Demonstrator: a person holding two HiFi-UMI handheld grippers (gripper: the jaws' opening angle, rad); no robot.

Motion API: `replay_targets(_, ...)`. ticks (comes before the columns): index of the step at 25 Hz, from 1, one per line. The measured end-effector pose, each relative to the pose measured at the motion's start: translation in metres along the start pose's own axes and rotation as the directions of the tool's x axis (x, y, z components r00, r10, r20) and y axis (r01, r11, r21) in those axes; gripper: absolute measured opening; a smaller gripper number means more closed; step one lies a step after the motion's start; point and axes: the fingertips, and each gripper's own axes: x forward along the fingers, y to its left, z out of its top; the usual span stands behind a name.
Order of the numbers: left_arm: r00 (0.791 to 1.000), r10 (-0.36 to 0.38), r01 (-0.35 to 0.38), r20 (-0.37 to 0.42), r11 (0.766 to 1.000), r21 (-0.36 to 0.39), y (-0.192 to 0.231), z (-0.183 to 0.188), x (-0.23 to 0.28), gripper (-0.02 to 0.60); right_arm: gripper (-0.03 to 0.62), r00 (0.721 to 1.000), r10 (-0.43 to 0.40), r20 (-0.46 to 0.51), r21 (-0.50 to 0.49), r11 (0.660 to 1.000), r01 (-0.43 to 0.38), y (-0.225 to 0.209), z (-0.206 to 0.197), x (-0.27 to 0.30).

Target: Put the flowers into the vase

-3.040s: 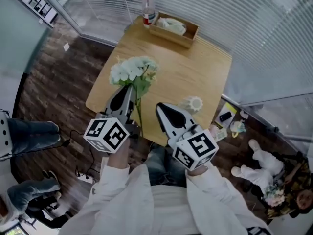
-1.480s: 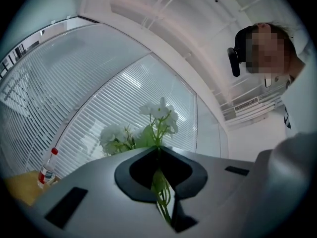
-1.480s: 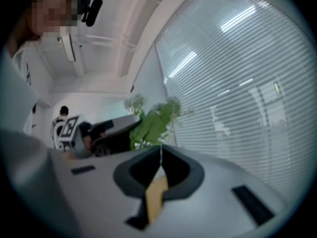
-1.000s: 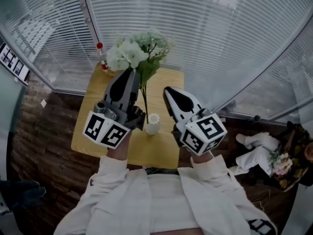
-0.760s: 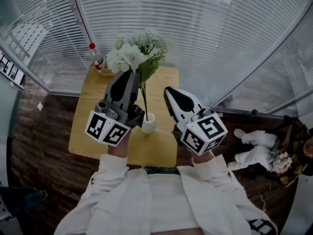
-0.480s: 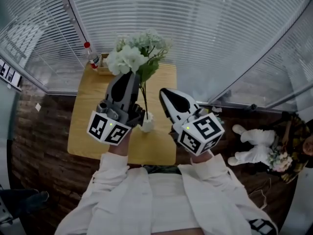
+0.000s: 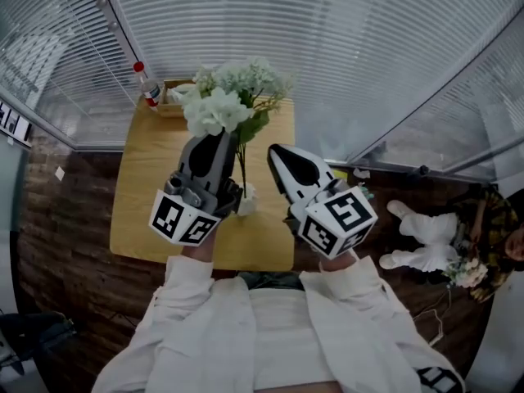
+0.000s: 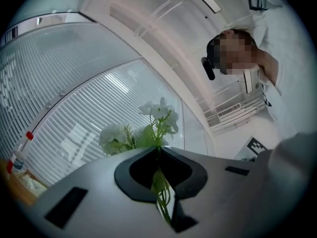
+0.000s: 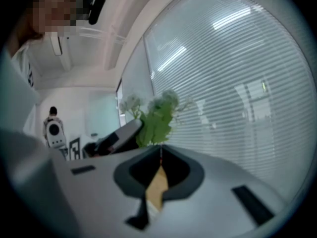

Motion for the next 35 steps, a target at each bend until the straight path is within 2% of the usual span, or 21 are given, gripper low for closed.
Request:
replay_targets(10, 0.998, 0.027, -0.028, -0.053, 0.999, -0.016, -0.001, -0.013, -0.015, 0.021, 0.014, 0.999, 0.012, -0.042, 0.028, 1.0, -0.011, -0.002, -0.016, 0.004)
replay_targets(17, 0.994, 0.02, -0.022, -0.105, 1.0, -0.02, -0.005, -0.025, -0.026, 0.023, 0.014, 0.997, 0.013, -0.072, 0.05, 0.999, -0.009, -0.004, -0.03, 0.005)
replay_targets(23, 0.992, 0.038, -0.04, -0.121, 0.999, -0.02, -0.015, -0.034, -0.047, 0.023, 0.014, 0.996, 0.022, -0.09, 0.058, 0.998, -0.017, 0.001, -0.045, -0.003)
replay_targets(29, 0.983, 0.075, -0.083, -0.169, 0.996, -0.039, -0.011, -0.044, -0.053, 0.023, 0.014, 0.994, 0.028, -0.101, 0.093, 0.996, -0.019, -0.004, -0.045, 0.005)
replay_targets(35, 0.975, 0.115, -0.126, -0.188, 0.991, -0.05, -0.029, -0.053, -0.075, 0.023, 0.014, 0.994, 0.049, -0.093, 0.099, 0.994, -0.04, 0.01, -0.051, -0.011)
